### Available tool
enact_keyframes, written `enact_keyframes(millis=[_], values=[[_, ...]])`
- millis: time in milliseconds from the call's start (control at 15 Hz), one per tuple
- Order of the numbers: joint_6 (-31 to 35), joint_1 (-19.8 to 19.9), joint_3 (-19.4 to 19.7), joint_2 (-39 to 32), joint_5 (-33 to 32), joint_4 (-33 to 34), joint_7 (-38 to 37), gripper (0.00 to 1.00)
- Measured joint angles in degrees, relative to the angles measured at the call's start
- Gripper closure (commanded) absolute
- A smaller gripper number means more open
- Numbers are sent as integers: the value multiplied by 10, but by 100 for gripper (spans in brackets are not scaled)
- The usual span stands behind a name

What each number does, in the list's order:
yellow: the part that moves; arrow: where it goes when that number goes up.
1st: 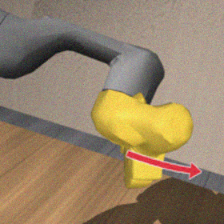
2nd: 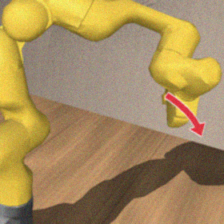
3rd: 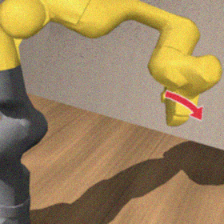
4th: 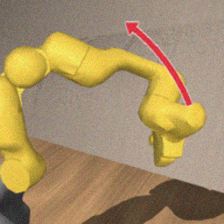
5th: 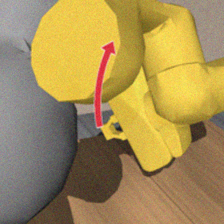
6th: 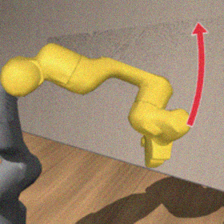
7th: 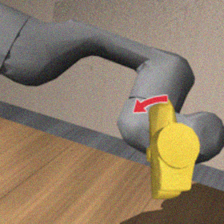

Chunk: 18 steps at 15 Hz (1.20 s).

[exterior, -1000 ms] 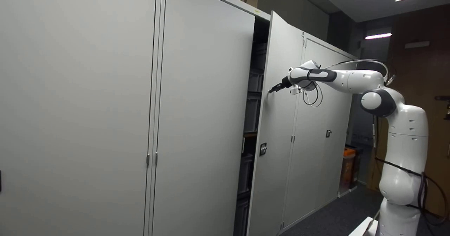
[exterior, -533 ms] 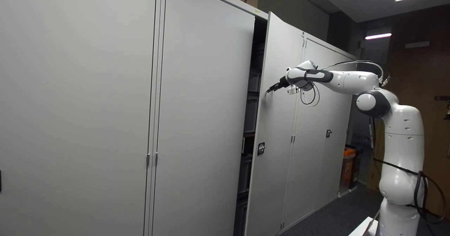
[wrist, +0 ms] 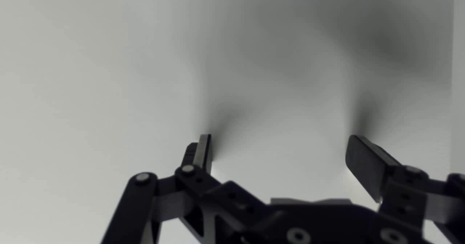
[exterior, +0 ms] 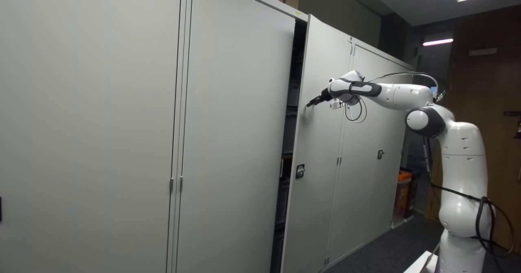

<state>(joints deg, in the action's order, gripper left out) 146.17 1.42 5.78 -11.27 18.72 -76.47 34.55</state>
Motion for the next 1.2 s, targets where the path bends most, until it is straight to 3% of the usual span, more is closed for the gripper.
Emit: enact_keyframes(millis=[1200], values=[[-57, 0, 1, -95, -3, 140, -3, 0]])
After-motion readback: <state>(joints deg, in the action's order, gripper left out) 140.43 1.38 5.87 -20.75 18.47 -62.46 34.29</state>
